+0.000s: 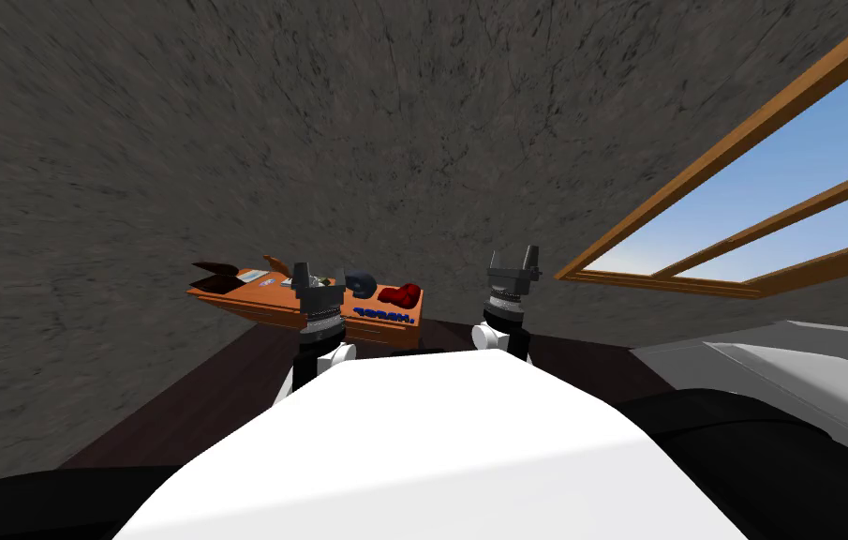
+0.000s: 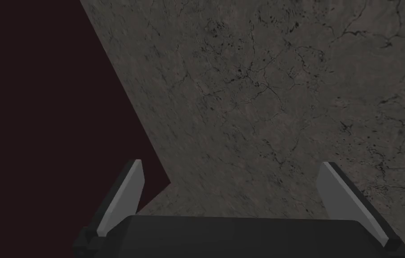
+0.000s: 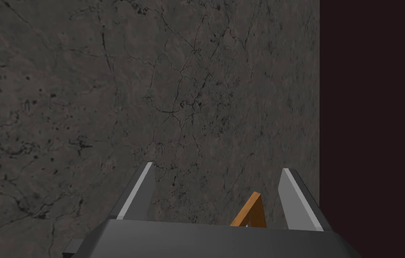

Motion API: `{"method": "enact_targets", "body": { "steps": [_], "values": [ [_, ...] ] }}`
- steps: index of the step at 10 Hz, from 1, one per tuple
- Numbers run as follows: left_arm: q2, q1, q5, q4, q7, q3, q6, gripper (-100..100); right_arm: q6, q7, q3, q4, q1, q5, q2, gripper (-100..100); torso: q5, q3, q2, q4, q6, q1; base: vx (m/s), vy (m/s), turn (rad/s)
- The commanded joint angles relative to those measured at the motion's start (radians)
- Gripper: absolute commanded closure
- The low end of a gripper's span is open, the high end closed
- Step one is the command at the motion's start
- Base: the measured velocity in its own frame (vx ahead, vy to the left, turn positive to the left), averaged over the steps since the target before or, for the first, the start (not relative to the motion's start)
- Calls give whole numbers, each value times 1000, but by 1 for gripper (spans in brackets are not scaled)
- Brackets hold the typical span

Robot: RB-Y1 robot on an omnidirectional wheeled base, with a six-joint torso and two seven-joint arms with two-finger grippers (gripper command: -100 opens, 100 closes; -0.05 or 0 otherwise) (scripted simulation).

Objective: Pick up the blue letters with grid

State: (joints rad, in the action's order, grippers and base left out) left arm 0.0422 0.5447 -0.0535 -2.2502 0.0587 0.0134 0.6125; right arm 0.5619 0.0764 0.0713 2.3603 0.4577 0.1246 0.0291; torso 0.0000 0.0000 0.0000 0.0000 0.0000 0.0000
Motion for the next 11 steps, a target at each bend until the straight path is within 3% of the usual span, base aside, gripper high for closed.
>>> {"method": "enact_targets", "body": {
  "steps": [1,8,9,11],
  "values": [
    [19,-3,-11,19,-3,-10,-36,-100,0,0,0,0,0,0,0,0,0,0,0,0,0,0,-7,-33,-58],
    [113,-24,-82,127,-20,-66,-238,-100,0,0,0,0,0,0,0,0,-1,1,2,0,0,-5,-21,-85,-74],
    [113,-24,-82,127,-20,-66,-238,-100,0,0,0,0,0,0,0,0,-1,1,2,0,0,-4,-17,-48,-35],
    [155,-35,-117,181,-29,-91,-319,-100,0,0,0,0,0,0,0,0,-1,1,1,0,0,-4,-24,-87,-135]
  ]
}}
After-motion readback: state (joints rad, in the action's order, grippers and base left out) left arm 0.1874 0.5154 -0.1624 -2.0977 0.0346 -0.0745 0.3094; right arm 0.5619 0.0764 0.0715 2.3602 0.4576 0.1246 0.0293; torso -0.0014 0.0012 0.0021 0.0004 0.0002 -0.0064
